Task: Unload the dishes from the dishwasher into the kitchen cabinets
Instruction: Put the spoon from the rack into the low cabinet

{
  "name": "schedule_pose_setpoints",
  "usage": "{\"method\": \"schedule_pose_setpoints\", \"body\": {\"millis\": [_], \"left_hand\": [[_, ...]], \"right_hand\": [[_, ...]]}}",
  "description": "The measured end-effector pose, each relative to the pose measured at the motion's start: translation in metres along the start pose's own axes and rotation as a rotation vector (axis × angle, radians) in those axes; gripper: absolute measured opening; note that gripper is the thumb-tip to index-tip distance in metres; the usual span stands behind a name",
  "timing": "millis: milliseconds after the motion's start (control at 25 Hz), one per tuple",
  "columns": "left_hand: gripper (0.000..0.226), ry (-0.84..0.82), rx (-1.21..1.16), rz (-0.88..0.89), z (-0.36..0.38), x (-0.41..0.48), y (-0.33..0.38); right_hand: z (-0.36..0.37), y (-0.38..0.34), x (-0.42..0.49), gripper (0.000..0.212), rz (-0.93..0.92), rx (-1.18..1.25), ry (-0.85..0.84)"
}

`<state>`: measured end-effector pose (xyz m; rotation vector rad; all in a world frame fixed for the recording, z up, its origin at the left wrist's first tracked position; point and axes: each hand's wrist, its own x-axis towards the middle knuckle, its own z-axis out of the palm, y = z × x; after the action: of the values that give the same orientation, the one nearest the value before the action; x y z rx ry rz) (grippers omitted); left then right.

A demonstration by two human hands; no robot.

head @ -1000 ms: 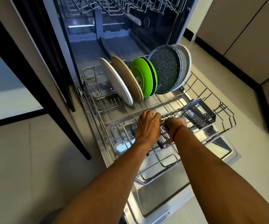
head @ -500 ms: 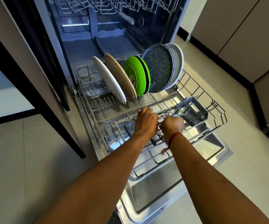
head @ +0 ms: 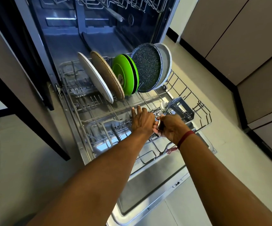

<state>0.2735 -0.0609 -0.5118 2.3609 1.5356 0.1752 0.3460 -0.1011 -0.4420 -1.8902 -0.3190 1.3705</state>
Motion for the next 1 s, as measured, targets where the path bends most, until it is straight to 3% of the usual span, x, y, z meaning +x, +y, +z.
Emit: {"method": "schedule_pose_setpoints", "body": {"millis": [200, 360, 600, 800, 920, 1000], "left_hand": [[0.006, 0.038, -0.019, 0.021, -0.003, 0.005, 0.001], [0.012, 0.103, -0.035, 0.008, -0.002, 0.006, -0.004], [0.014, 0.318, -0.23, 0.038, -0.014, -0.009, -0.007], [0.022, 0.463, -0.538, -0.196, -0.044, -0.039, -0.009], [0.029, 0.389, -0.829, -0.523, -0.061, -0.056, -0.011], [0.033, 0.291, -1.182, -0.676, -0.067, -0.068, -0.01]], "right_hand": [[0.003, 0.004, 0.008, 0.035, -0.003, -0.008, 0.012], [0.004, 0.006, 0.008, 0.033, -0.017, -0.023, -0.014], [0.003, 0.009, -0.009, 0.028, -0.29, 0.051, 0.056], [0.006, 0.019, -0.021, 0.029, -0.514, 0.006, 0.155], [0.016, 0.027, -0.026, 0.033, -0.586, -0.049, 0.249], [0.025, 0.033, -0.037, 0.037, -0.599, -0.052, 0.274]]}}
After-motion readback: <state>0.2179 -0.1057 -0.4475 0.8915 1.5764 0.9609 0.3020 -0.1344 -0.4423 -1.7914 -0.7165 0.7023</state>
